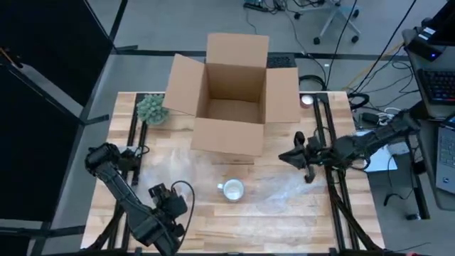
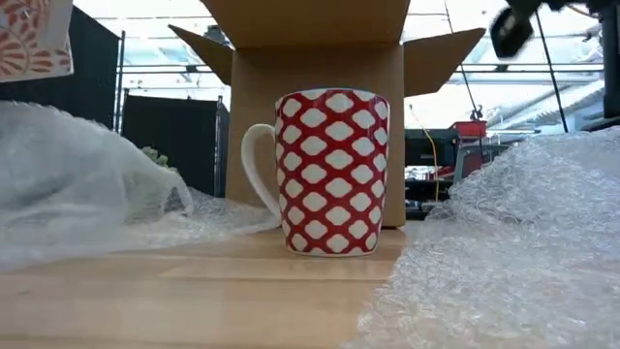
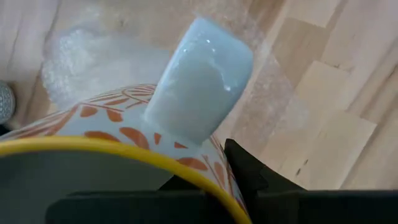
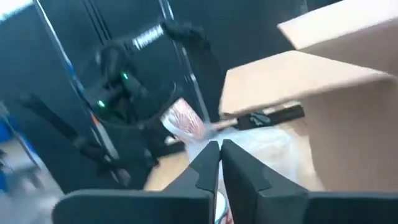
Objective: Wrap mug
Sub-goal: Wrap the orange mug with bubble wrap
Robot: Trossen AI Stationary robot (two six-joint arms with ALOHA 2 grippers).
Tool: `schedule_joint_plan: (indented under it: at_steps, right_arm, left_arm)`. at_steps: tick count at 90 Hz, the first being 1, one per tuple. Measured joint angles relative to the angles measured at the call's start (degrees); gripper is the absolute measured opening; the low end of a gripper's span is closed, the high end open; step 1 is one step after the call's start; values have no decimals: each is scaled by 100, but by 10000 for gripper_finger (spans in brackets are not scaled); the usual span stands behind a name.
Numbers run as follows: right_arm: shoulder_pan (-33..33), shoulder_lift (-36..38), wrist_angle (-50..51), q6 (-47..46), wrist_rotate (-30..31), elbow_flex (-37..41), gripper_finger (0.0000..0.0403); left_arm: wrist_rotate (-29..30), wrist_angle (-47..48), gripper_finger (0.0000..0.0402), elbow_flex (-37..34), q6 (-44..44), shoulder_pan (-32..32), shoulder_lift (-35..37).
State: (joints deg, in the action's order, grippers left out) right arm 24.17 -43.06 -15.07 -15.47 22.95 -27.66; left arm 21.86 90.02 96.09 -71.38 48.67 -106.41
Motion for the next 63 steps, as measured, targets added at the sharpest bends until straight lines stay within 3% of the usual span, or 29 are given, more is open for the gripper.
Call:
schedule_joint_plan:
  at_steps: [12,33,63]
  right_arm:
    - [192,-1212,586,307,425,-1216,3]
    - [483,-2963,1525,377,473,-3044,3]
    - [925,-5110,1779,399,582,-4559,3]
  left_arm:
    - [93,1,2,0,312,-1,0]
    - [93,0,2,0,318,140,0]
    - [124,2,2,0,315,272,0]
